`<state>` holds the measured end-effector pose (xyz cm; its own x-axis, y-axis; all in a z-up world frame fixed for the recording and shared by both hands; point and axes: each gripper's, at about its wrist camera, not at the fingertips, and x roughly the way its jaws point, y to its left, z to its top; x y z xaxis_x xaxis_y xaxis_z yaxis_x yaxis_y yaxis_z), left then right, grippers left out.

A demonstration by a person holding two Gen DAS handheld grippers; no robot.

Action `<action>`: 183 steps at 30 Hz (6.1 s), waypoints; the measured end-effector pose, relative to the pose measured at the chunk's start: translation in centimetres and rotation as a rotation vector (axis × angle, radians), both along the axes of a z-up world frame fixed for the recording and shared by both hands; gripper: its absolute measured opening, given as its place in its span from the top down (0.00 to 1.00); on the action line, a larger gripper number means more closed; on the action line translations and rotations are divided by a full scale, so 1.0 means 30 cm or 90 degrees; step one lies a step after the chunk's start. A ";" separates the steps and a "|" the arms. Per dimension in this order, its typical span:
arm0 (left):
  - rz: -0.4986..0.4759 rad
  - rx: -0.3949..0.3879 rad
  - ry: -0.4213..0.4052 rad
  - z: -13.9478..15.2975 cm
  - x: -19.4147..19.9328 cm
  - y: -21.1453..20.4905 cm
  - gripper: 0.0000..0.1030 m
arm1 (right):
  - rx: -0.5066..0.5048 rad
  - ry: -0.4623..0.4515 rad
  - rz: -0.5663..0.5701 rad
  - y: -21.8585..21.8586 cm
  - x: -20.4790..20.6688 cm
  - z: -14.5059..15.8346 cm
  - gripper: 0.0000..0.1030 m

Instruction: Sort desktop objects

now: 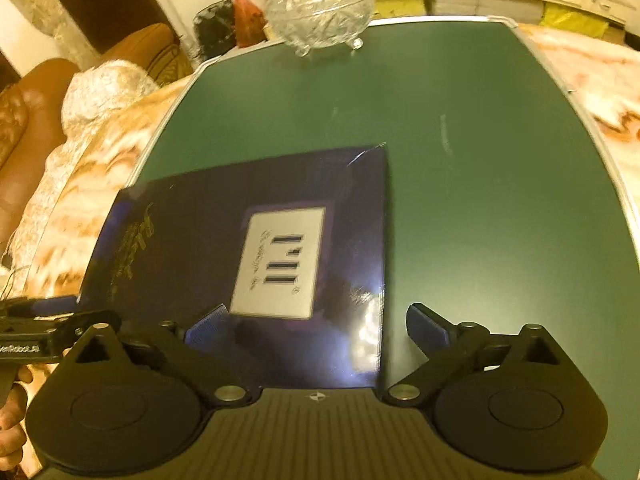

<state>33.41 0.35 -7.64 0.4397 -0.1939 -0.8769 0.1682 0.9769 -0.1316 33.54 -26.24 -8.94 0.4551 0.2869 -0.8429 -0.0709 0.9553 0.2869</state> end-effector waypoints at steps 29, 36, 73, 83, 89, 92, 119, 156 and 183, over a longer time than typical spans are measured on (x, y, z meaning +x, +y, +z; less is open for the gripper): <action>0.012 -0.002 -0.008 -0.018 -0.004 -0.024 0.00 | 0.056 0.026 -0.039 -0.007 -0.001 -0.069 0.00; 0.009 -0.003 -0.012 -0.015 -0.007 -0.023 0.00 | 0.031 0.012 -0.026 0.026 -0.002 -0.054 0.00; 0.011 -0.004 -0.039 0.027 -0.035 -0.020 0.03 | -0.010 -0.047 -0.013 0.034 -0.054 0.018 0.05; 0.007 -0.019 -0.017 -0.017 -0.026 0.002 0.03 | -0.013 -0.022 0.004 0.035 -0.049 -0.020 0.00; 0.028 -0.039 -0.005 -0.026 0.020 0.019 0.02 | 0.026 0.001 -0.018 0.002 -0.008 -0.037 0.00; 0.028 -0.020 -0.015 -0.027 0.015 -0.009 0.01 | 0.026 -0.002 -0.029 0.009 0.003 -0.045 0.00; 0.027 -0.007 -0.027 0.000 0.025 0.004 0.19 | 0.000 0.003 -0.017 0.017 0.011 -0.026 0.00; 0.005 -0.017 -0.017 0.008 0.011 -0.030 0.00 | 0.010 0.000 -0.020 0.025 0.004 -0.006 0.00; 0.002 -0.006 -0.036 0.075 -0.086 -0.047 0.00 | -0.005 -0.011 -0.012 0.031 -0.074 0.046 0.00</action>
<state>30.82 -1.06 -5.39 0.4895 -0.2009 -0.8485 0.1723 0.9762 -0.1317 31.31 -25.31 -7.56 0.4751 0.2713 -0.8370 -0.0571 0.9588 0.2784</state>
